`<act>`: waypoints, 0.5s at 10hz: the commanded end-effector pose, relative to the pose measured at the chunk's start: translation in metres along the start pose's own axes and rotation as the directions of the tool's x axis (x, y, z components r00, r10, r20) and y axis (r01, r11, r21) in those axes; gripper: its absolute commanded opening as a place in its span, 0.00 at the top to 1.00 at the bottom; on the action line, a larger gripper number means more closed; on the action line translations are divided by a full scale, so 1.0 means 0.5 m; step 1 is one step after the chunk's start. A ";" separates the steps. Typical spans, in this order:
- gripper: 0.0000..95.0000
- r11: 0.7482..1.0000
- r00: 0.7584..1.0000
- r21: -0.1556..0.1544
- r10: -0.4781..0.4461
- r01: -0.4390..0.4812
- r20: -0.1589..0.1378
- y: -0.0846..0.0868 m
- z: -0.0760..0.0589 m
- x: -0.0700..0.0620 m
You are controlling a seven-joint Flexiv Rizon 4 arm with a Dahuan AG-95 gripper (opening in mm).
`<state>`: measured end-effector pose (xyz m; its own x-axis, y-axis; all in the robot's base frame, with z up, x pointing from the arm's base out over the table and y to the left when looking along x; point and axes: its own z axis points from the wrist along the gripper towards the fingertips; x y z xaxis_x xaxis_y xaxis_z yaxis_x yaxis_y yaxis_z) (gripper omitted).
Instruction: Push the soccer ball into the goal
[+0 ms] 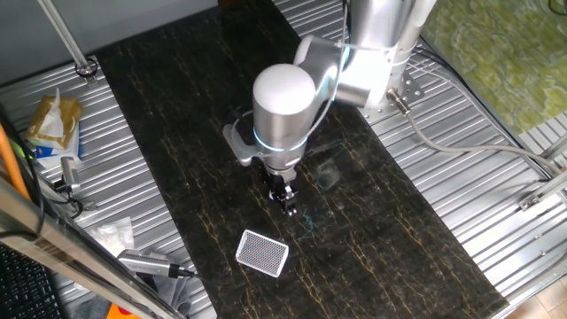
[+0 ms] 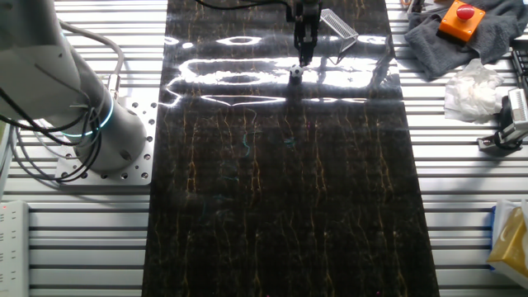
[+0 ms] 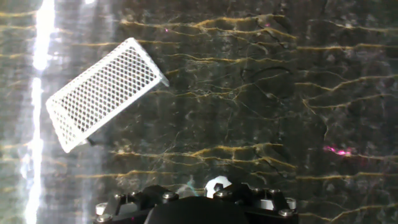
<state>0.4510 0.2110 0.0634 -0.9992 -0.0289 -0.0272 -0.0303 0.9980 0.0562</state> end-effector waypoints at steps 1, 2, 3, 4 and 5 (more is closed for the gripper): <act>0.20 0.992 0.997 -0.105 -0.075 0.076 0.014 0.003 0.002 0.000; 0.20 0.991 0.997 -0.105 -0.079 0.080 0.014 0.003 0.002 0.000; 0.20 0.990 0.996 -0.107 -0.086 0.088 0.015 0.003 0.002 0.000; 0.20 0.989 0.995 -0.104 -0.102 0.103 0.013 0.003 0.002 0.000; 0.20 0.989 0.994 -0.099 -0.111 0.111 0.008 0.003 0.002 0.000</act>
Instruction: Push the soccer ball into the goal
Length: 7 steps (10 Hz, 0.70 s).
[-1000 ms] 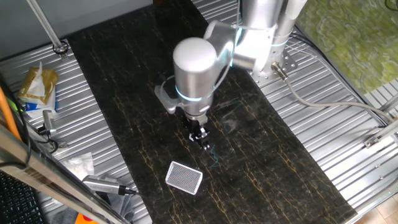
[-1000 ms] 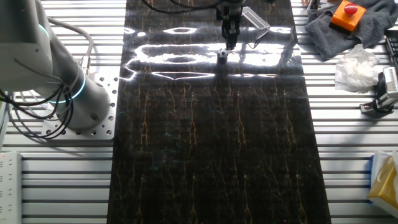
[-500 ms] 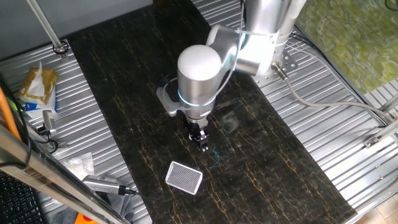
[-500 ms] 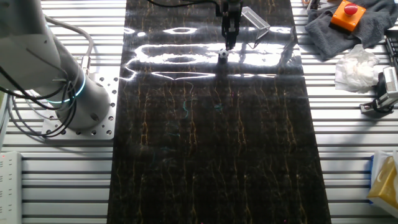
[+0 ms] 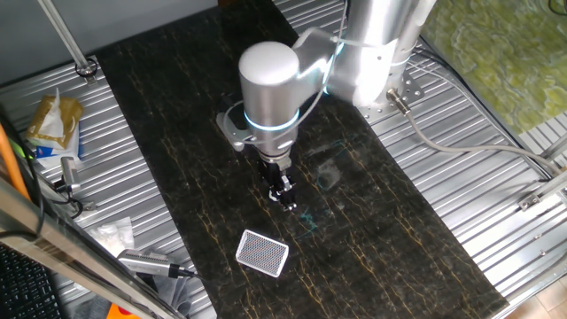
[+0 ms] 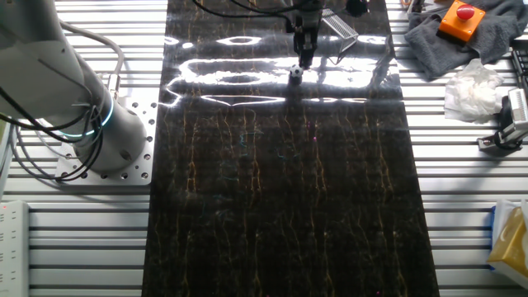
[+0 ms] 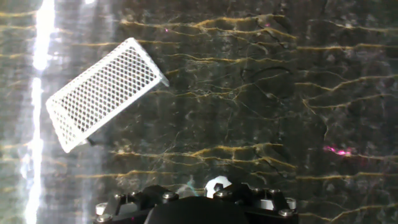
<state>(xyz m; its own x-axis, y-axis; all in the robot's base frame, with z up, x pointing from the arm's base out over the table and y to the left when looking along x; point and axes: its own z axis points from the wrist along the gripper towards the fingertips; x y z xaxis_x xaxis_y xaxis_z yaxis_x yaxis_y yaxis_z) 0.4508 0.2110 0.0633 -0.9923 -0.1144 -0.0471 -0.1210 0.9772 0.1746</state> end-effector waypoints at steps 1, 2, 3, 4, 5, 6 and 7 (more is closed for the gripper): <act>0.20 0.999 1.000 0.023 -0.027 0.027 -0.012 0.003 0.002 0.000; 0.20 0.999 1.000 0.024 -0.025 0.026 -0.012 0.003 0.002 0.000; 0.20 0.999 1.000 0.031 -0.029 0.029 -0.013 0.003 0.002 0.000; 0.20 0.999 0.999 0.039 -0.036 0.037 -0.015 0.003 0.002 0.000; 0.20 0.999 0.999 0.039 -0.037 0.038 -0.015 0.003 0.002 0.000; 0.20 0.998 0.999 0.041 -0.039 0.040 -0.015 0.003 0.002 0.000; 0.20 0.998 0.999 0.043 -0.038 0.039 -0.015 0.003 0.002 0.000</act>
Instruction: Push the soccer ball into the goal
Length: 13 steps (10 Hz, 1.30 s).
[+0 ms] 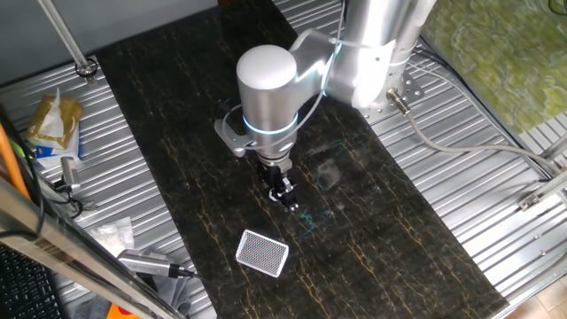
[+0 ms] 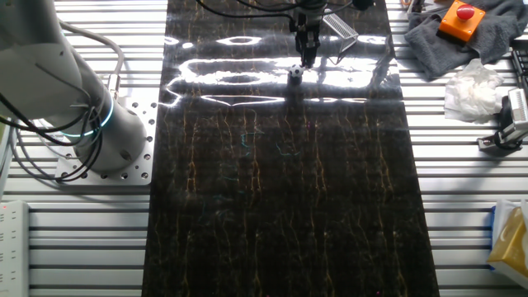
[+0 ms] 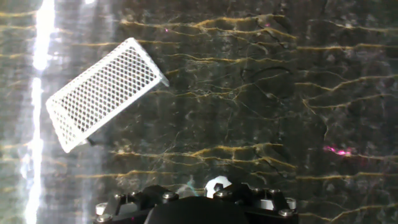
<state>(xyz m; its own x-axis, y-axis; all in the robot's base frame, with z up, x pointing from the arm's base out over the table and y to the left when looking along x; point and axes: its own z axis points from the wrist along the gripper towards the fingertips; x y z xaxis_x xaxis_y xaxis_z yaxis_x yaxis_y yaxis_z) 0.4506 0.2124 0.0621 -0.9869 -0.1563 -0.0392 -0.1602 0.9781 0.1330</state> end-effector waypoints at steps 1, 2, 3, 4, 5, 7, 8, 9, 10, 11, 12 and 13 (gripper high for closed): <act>0.20 1.000 1.000 0.004 0.005 -0.005 -0.001 0.000 -0.001 0.000; 0.20 1.000 1.000 0.000 0.005 -0.005 0.000 0.000 -0.001 0.000; 0.20 1.000 1.000 -0.003 0.007 -0.007 0.000 0.000 -0.001 0.000; 0.20 1.000 1.000 -0.003 0.007 -0.007 0.000 0.000 -0.001 0.000; 0.20 1.000 1.000 -0.004 0.005 -0.005 0.001 0.000 -0.001 0.000; 0.20 1.000 1.000 -0.021 -0.008 0.008 0.007 0.000 -0.001 0.000; 0.20 1.000 1.000 -0.024 -0.016 0.016 0.008 0.000 -0.001 0.000; 0.20 0.999 1.000 -0.025 -0.021 0.021 0.005 0.000 -0.001 0.000; 0.20 0.999 1.000 -0.026 -0.024 0.024 0.005 0.000 -0.001 0.000; 0.20 0.999 1.000 -0.025 -0.024 0.024 0.005 0.000 -0.001 0.000; 0.20 0.999 1.000 -0.026 -0.024 0.024 0.006 0.000 -0.001 0.000; 0.20 0.999 1.000 -0.025 -0.024 0.024 0.006 0.000 -0.001 0.000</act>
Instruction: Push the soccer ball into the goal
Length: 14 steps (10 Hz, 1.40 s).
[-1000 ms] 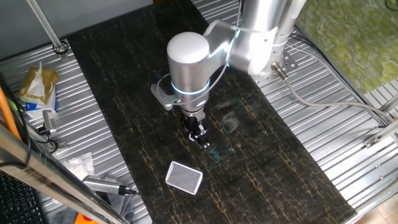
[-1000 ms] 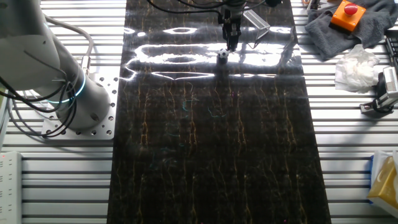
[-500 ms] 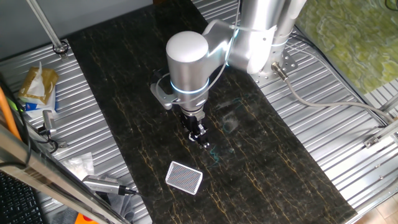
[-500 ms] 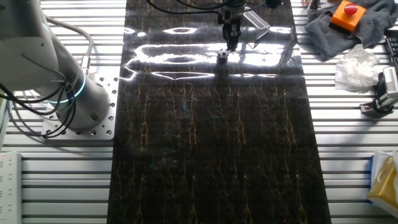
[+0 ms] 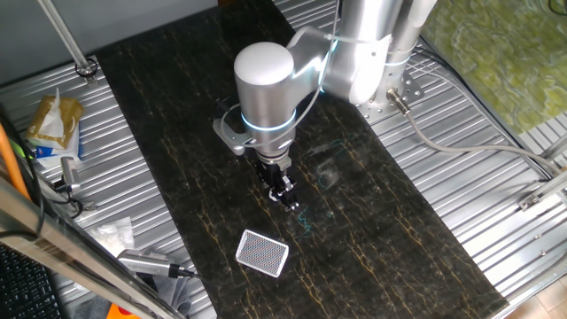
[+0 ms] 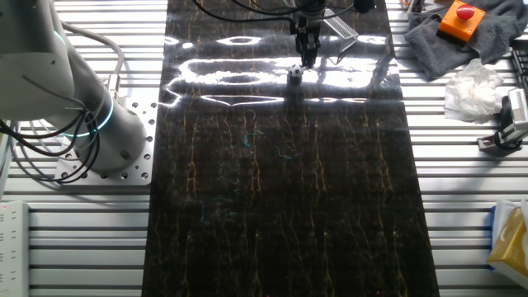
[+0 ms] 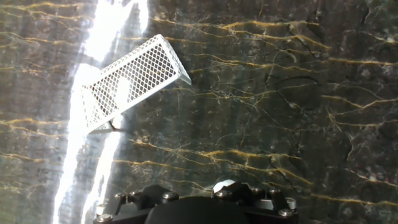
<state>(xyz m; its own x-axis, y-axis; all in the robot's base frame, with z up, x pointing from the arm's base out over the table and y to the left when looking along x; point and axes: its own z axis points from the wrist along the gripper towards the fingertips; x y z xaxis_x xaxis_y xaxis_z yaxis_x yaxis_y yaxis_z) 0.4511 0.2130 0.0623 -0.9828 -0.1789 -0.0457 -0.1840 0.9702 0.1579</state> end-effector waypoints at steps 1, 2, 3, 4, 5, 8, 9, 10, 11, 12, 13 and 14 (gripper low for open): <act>0.20 1.000 1.000 0.001 0.001 -0.001 0.002 -0.001 -0.001 0.001; 0.20 1.000 1.000 0.003 0.003 -0.003 0.002 -0.001 -0.001 0.001; 0.20 1.000 1.000 0.005 0.002 -0.002 0.003 -0.001 -0.001 0.001; 0.20 1.000 1.000 0.005 0.002 -0.002 0.005 -0.001 -0.001 0.001; 0.20 1.000 1.000 0.005 0.002 -0.002 0.006 -0.001 -0.001 0.001; 0.20 1.000 1.000 0.005 -0.002 0.002 0.007 -0.001 -0.001 0.001; 0.20 1.000 1.000 0.005 -0.004 0.004 0.007 -0.001 -0.001 0.001; 0.20 1.000 1.000 0.003 -0.007 0.007 0.006 0.000 -0.005 0.001; 0.20 1.000 1.000 0.003 -0.005 0.005 -0.003 0.003 -0.014 0.003; 0.20 1.000 1.000 -0.006 0.005 -0.005 -0.008 0.004 -0.019 0.004; 0.20 0.999 1.000 -0.039 0.019 -0.019 -0.006 0.003 -0.015 0.003; 0.20 0.999 1.000 -0.045 0.011 -0.011 -0.001 0.001 -0.010 0.002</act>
<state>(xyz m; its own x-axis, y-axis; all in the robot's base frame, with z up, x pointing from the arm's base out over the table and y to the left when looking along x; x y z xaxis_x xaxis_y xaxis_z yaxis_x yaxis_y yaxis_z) 0.4490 0.2115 0.0694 -0.9864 -0.1611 -0.0321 -0.1642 0.9667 0.1965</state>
